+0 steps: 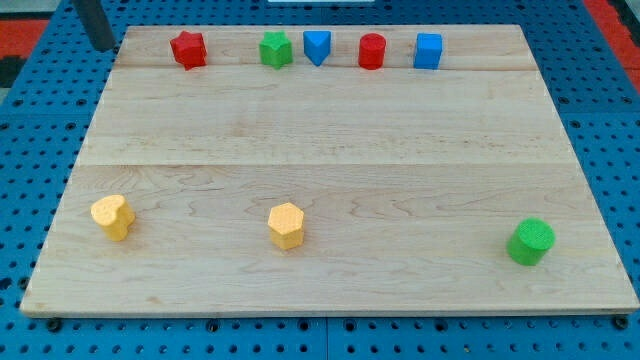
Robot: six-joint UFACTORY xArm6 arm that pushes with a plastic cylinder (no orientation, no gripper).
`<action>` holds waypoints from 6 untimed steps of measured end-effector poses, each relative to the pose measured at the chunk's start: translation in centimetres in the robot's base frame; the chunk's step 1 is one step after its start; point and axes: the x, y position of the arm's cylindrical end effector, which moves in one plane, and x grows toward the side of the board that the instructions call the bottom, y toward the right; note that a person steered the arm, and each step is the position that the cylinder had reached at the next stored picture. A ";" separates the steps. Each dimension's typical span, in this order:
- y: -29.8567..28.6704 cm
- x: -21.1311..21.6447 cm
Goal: Slide the red star closer to the green star
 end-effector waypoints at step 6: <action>16.7 1.1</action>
